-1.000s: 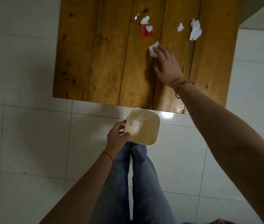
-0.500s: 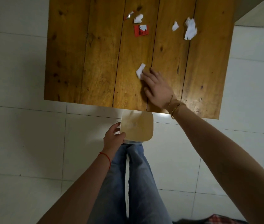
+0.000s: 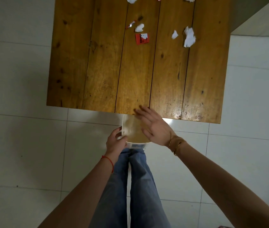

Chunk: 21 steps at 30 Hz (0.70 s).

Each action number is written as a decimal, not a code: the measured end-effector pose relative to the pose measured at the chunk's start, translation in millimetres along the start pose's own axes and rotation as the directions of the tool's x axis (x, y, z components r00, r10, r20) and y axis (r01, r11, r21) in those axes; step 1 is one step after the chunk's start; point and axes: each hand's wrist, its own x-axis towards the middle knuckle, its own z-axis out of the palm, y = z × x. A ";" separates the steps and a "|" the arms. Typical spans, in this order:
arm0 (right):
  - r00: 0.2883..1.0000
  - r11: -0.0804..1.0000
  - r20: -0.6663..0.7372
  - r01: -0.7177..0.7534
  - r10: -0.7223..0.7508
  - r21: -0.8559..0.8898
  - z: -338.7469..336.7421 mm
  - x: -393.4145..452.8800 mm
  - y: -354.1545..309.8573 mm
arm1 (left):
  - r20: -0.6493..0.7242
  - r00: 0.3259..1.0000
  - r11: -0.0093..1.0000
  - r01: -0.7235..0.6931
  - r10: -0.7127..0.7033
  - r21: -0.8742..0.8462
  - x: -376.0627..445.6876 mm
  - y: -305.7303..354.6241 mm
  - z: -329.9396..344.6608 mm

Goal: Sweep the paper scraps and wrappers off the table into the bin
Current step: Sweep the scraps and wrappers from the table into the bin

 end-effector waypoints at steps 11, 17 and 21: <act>0.918 0.936 -0.205 -0.351 0.340 -0.017 -96.3 133.2 73.1 | -0.012 1.000 0.996 -0.027 0.029 0.090 5.3 3.9 2.5; 0.919 0.927 -0.164 -0.371 0.358 -0.056 -132.6 199.2 96.2 | 0.006 1.000 0.991 -0.019 0.019 0.132 7.1 7.4 6.6; 0.934 0.936 -0.088 -0.350 0.346 -0.041 -139.4 227.6 100.5 | 0.008 0.999 0.981 -0.032 0.031 0.191 8.1 11.5 9.0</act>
